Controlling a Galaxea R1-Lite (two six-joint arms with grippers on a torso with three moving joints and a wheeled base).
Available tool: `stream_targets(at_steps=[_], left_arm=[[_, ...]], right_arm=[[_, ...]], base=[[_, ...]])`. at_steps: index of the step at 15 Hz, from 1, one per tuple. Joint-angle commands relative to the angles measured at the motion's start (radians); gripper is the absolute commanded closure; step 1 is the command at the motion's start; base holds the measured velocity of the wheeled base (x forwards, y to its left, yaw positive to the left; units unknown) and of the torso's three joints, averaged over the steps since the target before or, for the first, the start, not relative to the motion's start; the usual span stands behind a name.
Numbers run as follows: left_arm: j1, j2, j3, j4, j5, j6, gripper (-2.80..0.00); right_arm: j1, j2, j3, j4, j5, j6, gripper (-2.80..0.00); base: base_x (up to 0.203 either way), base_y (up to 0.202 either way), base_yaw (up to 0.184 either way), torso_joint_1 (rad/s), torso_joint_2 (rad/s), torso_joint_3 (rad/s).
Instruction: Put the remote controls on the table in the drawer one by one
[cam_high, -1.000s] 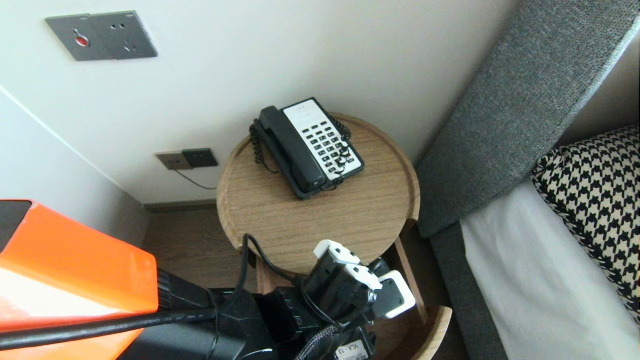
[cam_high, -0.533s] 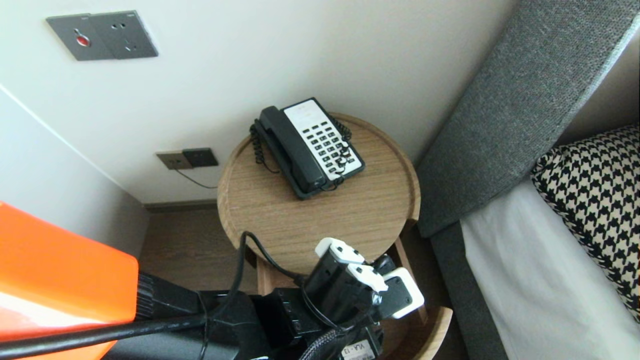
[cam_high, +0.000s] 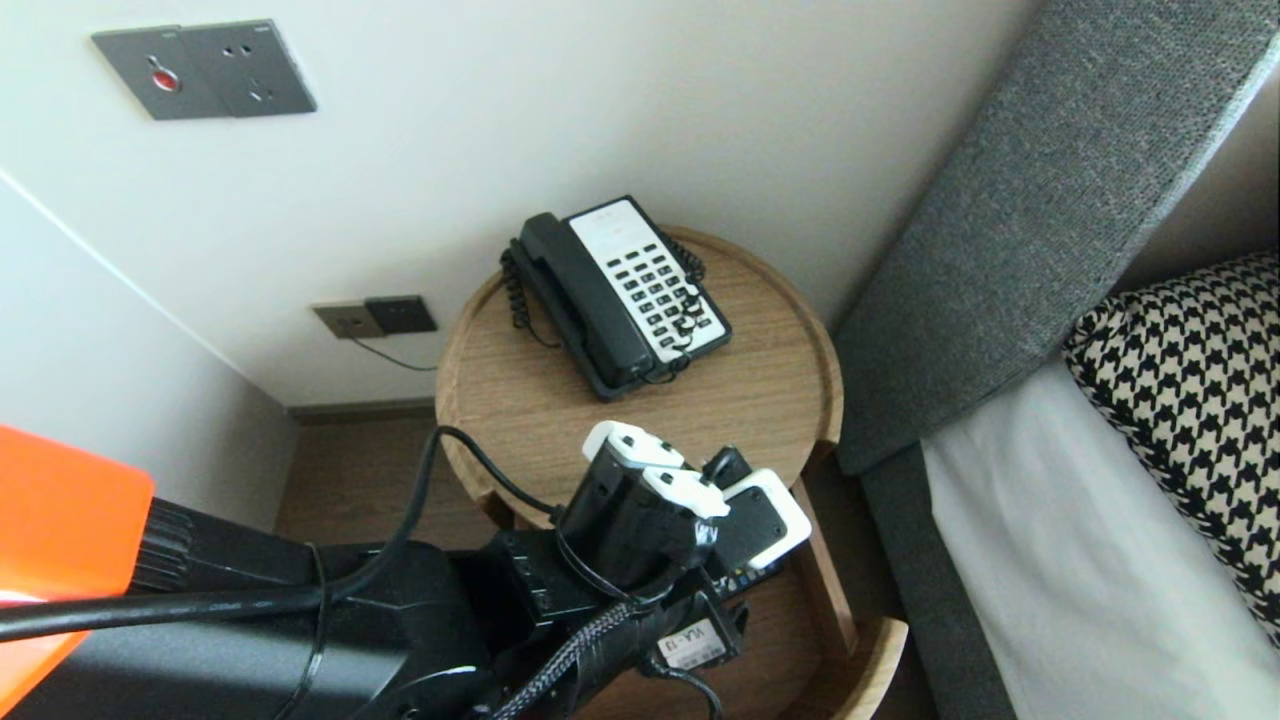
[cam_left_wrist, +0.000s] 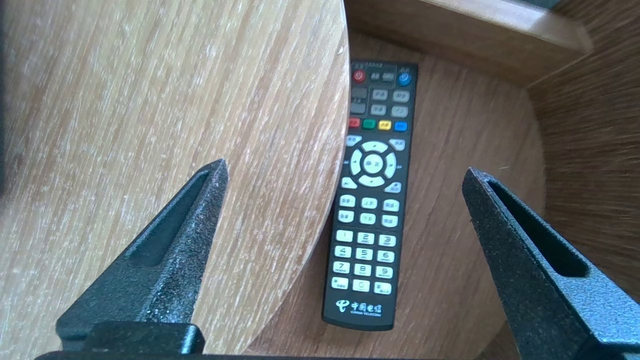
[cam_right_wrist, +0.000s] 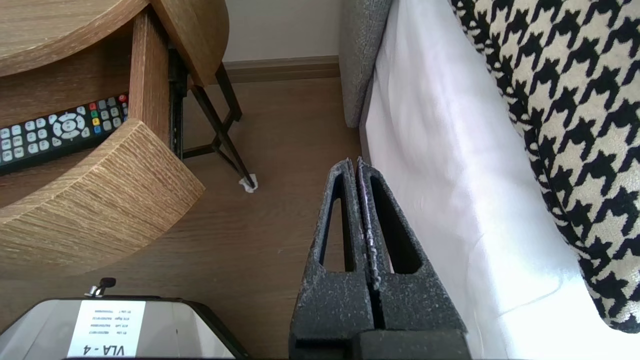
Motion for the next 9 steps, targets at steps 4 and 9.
stream_targets(at_steps=[4, 9], left_arm=[[0.006, -0.048, -0.003, 0.003, 0.015, -0.022, -2.80], [0.103, -0.171, -0.003, 0.182, 0.011, -0.212, -2.80]], right_arm=[[0.000, -0.002, 0.000, 0.000, 0.000, 0.000, 0.00], [0.000, -0.002, 0.000, 0.000, 0.000, 0.000, 0.00]], base=[[0.000, 0.000, 0.000, 0.000, 0.00, 0.000], [0.000, 0.000, 0.000, 0.000, 0.00, 0.000]])
